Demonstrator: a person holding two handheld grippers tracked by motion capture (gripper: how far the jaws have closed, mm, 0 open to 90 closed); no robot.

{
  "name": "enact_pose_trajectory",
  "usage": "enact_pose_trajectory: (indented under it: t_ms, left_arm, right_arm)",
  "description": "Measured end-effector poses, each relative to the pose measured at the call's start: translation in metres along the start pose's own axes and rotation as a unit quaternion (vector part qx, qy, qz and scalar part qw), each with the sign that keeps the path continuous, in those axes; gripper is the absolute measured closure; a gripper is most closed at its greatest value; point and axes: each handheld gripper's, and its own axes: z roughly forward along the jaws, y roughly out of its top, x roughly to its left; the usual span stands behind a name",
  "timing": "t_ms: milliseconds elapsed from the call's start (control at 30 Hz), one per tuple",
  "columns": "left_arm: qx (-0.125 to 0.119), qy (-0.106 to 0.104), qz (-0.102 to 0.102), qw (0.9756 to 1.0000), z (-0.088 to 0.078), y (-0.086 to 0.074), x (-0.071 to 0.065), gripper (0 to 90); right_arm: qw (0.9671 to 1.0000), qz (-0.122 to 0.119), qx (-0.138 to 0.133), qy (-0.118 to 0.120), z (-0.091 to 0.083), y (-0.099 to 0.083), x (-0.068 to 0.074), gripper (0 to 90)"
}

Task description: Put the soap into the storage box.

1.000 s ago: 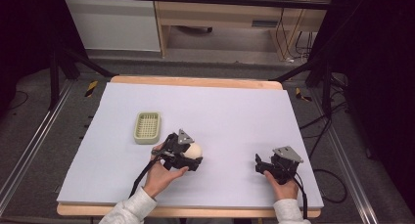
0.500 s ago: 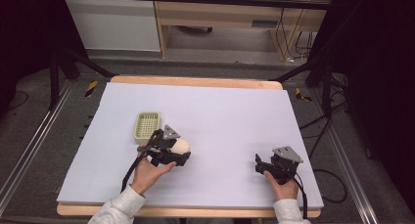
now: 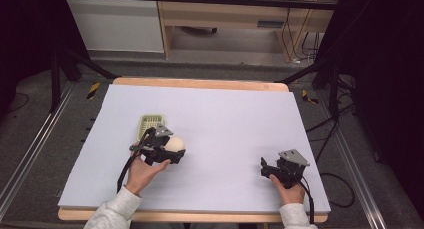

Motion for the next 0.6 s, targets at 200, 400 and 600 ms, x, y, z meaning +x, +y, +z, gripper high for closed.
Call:
enact_pose_trajectory:
  t_ms: [200,400,600]
  left_arm:
    - [-0.008,0.005,-0.008,0.9999,-0.005,0.000,0.008,24.3]
    - [-0.011,0.010,-0.018,0.9997,-0.007,0.000,0.016,24.3]
    - [-0.012,0.016,-0.025,0.9995,-0.008,-0.001,0.023,24.3]
  right_arm:
    - [1.0000,-0.001,0.000,-0.001,0.000,0.000,0.000,3.8]
    - [1.0000,-0.003,-0.001,-0.002,0.000,0.000,0.000,3.8]
    - [1.0000,-0.003,-0.001,-0.002,0.000,0.000,0.000,3.8]
